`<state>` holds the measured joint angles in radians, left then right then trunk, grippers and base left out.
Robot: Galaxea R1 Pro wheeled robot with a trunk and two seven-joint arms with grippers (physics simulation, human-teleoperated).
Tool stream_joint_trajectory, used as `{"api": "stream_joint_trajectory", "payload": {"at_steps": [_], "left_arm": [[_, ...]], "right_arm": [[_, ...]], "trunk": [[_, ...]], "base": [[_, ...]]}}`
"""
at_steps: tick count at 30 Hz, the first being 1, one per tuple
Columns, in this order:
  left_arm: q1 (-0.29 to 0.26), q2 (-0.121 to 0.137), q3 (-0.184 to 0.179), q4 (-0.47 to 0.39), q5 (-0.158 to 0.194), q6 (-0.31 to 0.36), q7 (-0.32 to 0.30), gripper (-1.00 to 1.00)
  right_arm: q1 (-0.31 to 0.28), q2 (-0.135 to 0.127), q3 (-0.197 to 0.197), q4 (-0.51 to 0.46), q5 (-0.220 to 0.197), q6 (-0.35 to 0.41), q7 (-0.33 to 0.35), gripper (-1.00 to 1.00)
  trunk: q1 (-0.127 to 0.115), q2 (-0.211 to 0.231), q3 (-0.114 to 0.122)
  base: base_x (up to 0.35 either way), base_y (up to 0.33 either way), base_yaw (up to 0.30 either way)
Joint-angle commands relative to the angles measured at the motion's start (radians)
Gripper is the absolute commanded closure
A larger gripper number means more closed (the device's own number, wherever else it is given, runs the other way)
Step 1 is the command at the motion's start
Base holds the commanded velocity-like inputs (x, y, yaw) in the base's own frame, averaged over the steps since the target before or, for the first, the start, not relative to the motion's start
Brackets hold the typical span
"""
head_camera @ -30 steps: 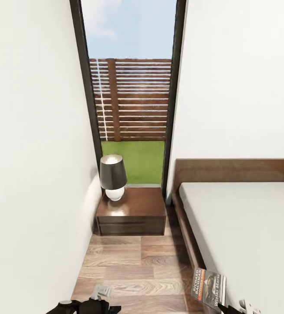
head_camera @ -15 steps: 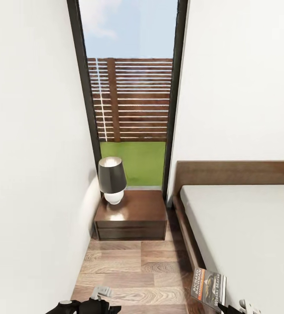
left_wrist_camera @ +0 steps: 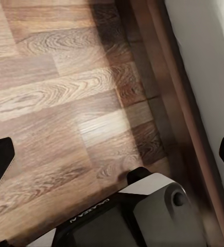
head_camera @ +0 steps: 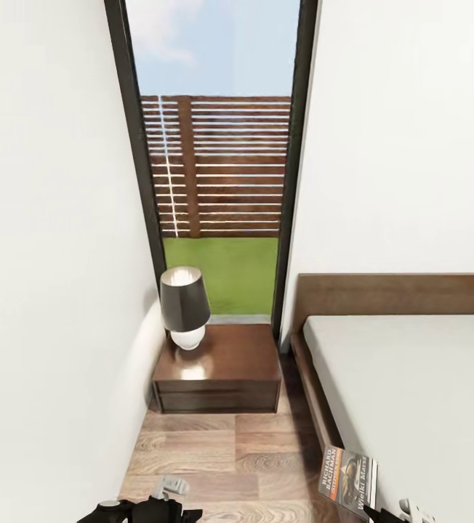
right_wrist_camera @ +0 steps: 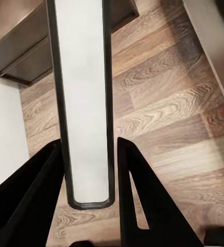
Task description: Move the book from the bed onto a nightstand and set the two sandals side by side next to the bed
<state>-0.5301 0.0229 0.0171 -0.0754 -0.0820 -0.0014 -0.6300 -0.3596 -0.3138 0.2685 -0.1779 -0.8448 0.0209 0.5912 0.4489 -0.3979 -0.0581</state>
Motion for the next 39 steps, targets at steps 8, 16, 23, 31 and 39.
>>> {"api": "stream_joint_trajectory", "payload": {"at_steps": [8,16,23,31,39], "left_arm": [[-0.001,0.000,0.003,-0.001,-0.009,0.000,-0.003,-1.00],[-0.001,0.000,0.003,-0.001,-0.009,0.000,-0.003,-1.00],[-0.001,0.000,0.003,-0.001,-0.009,0.000,-0.003,-1.00],[-0.001,0.000,0.003,-0.001,-0.009,0.000,-0.003,-1.00],[-0.001,0.000,0.003,-0.001,-0.009,0.000,-0.003,-1.00]], "right_arm": [[-0.001,-0.001,0.006,0.000,-0.011,0.002,0.002,1.00],[-0.001,-0.001,0.006,0.000,-0.011,0.002,0.002,1.00],[-0.001,-0.001,0.006,0.000,-0.011,0.002,0.002,1.00],[-0.001,-0.001,0.006,0.000,-0.011,0.002,0.002,1.00],[-0.001,-0.001,0.006,0.000,-0.011,0.002,0.002,1.00]], "trunk": [[0.001,-0.002,-0.002],[0.001,-0.002,-0.002],[0.001,-0.002,-0.002],[0.001,-0.002,-0.002],[0.001,-0.002,-0.002]], "base": [[0.276,0.000,0.000],[0.270,0.000,0.000],[0.264,0.000,0.000],[0.264,0.000,0.000],[0.264,0.000,0.000]]}}
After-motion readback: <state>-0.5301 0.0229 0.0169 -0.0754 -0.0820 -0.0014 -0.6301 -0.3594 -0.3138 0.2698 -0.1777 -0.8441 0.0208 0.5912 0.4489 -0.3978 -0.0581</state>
